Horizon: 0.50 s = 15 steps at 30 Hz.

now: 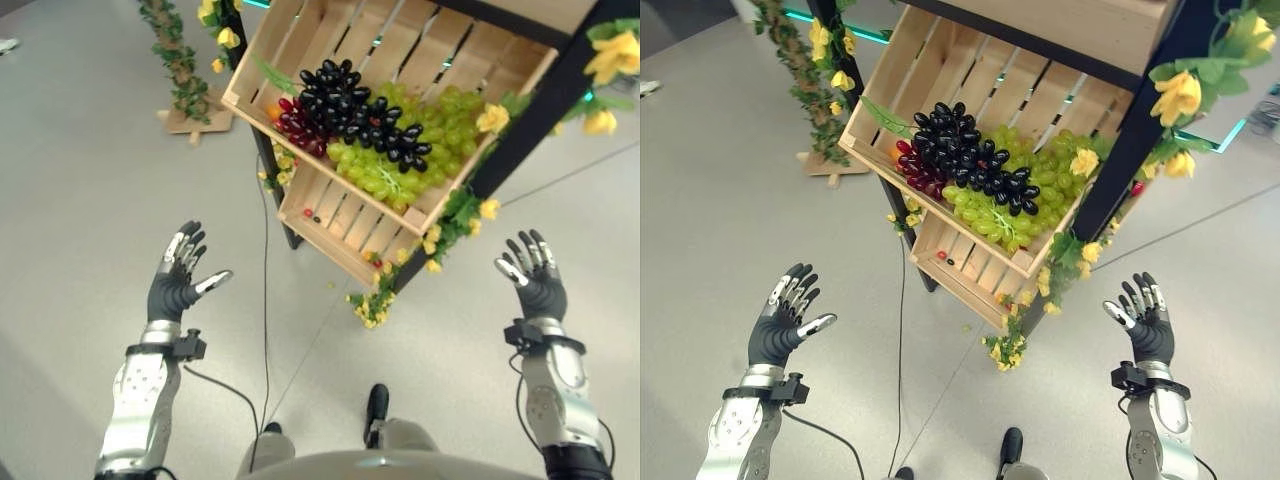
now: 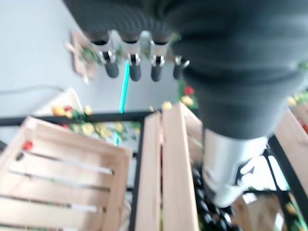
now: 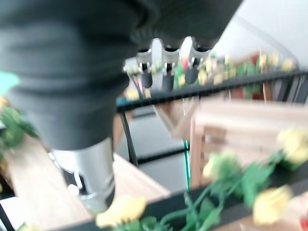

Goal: Pick up the fruits from the basket on one side to the basket on the other side

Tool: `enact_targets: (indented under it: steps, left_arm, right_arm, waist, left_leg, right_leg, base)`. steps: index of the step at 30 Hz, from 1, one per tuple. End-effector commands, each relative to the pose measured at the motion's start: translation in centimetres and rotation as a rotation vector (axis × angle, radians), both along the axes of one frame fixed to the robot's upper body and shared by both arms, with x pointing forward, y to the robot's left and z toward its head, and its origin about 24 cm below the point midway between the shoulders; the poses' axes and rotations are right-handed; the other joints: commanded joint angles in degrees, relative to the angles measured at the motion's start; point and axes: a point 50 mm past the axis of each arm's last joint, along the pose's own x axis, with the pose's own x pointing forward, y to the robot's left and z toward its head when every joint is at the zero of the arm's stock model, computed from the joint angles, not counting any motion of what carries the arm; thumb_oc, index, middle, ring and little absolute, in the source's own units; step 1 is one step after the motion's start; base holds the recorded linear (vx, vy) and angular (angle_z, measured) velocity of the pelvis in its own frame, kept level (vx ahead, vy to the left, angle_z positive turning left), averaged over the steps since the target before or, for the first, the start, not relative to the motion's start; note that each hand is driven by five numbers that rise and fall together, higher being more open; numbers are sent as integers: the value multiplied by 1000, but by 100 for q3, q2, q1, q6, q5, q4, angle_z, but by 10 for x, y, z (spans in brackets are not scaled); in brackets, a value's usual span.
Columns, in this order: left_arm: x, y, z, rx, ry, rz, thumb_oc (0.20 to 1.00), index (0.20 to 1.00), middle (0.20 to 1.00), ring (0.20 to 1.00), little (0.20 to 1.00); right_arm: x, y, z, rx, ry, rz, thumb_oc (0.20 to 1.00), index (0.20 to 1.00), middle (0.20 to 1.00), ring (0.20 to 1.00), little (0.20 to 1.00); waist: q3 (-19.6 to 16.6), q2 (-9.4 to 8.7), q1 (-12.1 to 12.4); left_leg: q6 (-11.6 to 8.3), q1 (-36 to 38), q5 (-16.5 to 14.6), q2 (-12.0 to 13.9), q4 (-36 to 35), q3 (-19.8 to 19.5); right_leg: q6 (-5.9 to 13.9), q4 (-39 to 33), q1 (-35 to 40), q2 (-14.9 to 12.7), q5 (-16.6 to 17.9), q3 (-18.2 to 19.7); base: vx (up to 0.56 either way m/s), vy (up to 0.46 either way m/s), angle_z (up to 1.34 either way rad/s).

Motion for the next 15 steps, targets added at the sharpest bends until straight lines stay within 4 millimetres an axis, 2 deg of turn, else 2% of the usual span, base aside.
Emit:
enact_targets:
  steps: [1, 2, 3, 4, 5, 6, 9, 10, 12, 14, 15]
  left_arm:
    - [-10, 6, 23, 117, -115, 22, 1000, 1000, 1000, 1000, 1000]
    - [-8, 7, 26, 167, -127, 39, 1000, 1000, 1000, 1000, 1000]
    - [-9, 10, 29, 203, -140, 62, 1000, 1000, 1000, 1000, 1000]
    - [-9, 11, 30, 218, -144, 66, 1000, 1000, 1000, 1000, 1000]
    - [-9, 11, 30, 219, -145, 66, 1000, 1000, 1000, 1000, 1000]
    - [-7, 12, 30, 195, -152, 77, 1000, 1000, 1000, 1000, 1000]
    - [-7, 11, 26, 182, -131, 73, 1000, 1000, 1000, 1000, 1000]
    - [-8, 12, 24, 193, -124, 88, 1000, 1000, 1000, 1000, 1000]
    - [-10, 13, 21, 176, -114, 109, 1000, 1000, 1000, 1000, 1000]
    - [-10, 13, 20, 170, -111, 114, 1000, 1000, 1000, 1000, 1000]
    - [-11, 12, 21, 170, -114, 113, 1000, 1000, 1000, 1000, 1000]
  right_arm:
    - [7, 0, 18, -67, -77, 7, 1000, 1000, 1000, 1000, 1000]
    - [10, 6, 17, -71, -75, 25, 1000, 1000, 1000, 1000, 1000]
    - [13, 9, 17, -82, -78, 30, 1000, 1000, 1000, 1000, 1000]
    - [13, 10, 17, -98, -69, 34, 1000, 1000, 1000, 1000, 1000]
    - [13, 10, 18, -97, -69, 33, 1000, 1000, 1000, 1000, 1000]
    - [13, 12, 16, -80, -68, 28, 1000, 1000, 1000, 1000, 1000]
    - [14, 13, 14, -84, -58, 38, 1000, 1000, 1000, 1000, 1000]
    - [15, 15, 11, -89, -41, 47, 1000, 1000, 1000, 1000, 1000]
    - [17, 19, 10, -92, -34, 68, 1000, 1000, 1000, 1000, 1000]
    - [18, 20, 10, -106, -29, 76, 1000, 1000, 1000, 1000, 1000]
    - [18, 21, 12, -122, -28, 85, 1000, 1000, 1000, 1000, 1000]
  waist:
    - [-269, -206, 124]
    - [-149, -252, 181]
    - [-59, -218, 224]
    - [-24, -139, 236]
    - [-31, -178, 237]
    - [-9, -110, 203]
    - [-84, -36, 325]
    - [-216, 31, 443]
    - [-394, 45, 659]
    - [-453, 23, 719]
    - [-497, -18, 703]
  left_leg:
    - [451, 82, -857, -413, 767, 230]
    - [592, -78, -909, -723, 917, 470]
    - [595, -111, -918, -750, 995, 676]
    - [597, -185, -879, -702, 1107, 773]
    - [602, -213, -843, -745, 1103, 782]
    - [653, -306, -721, -713, 1089, 910]
    - [745, -328, -570, -651, 915, 1126]
    - [791, -381, -294, -593, 628, 1296]
    - [860, -466, -128, -555, 479, 1581]
    - [879, -503, -72, -544, 451, 1701]
    - [858, -507, -71, -518, 431, 1751]
  right_leg:
    - [466, -172, -545, -414, 267, 351]
    - [654, -408, -706, -555, 465, 458]
    - [750, -596, -800, -640, 622, 440]
    - [763, -632, -798, -651, 477, 488]
    - [764, -635, -831, -691, 504, 510]
    - [654, -335, -779, -679, 225, 784]
    - [564, 56, -490, -735, 39, 535]
    - [510, 648, -225, -785, -234, 385]
    - [486, 1188, 136, -899, -431, -19]
    - [496, 1383, 251, -909, -463, -74]
    - [516, 1388, 322, -749, -591, 101]
  base:
    - [-392, 350, -66]
    - [-410, 330, -118]
    - [-514, 392, -150]
    - [-258, 168, -145]
    - [-373, 168, -138]
    - [-347, 119, -114]
    - [-292, 79, -83]
    - [-409, 83, -65]
    - [-270, 37, -74]
    - [-121, -57, -120]
    - [-142, -181, -120]
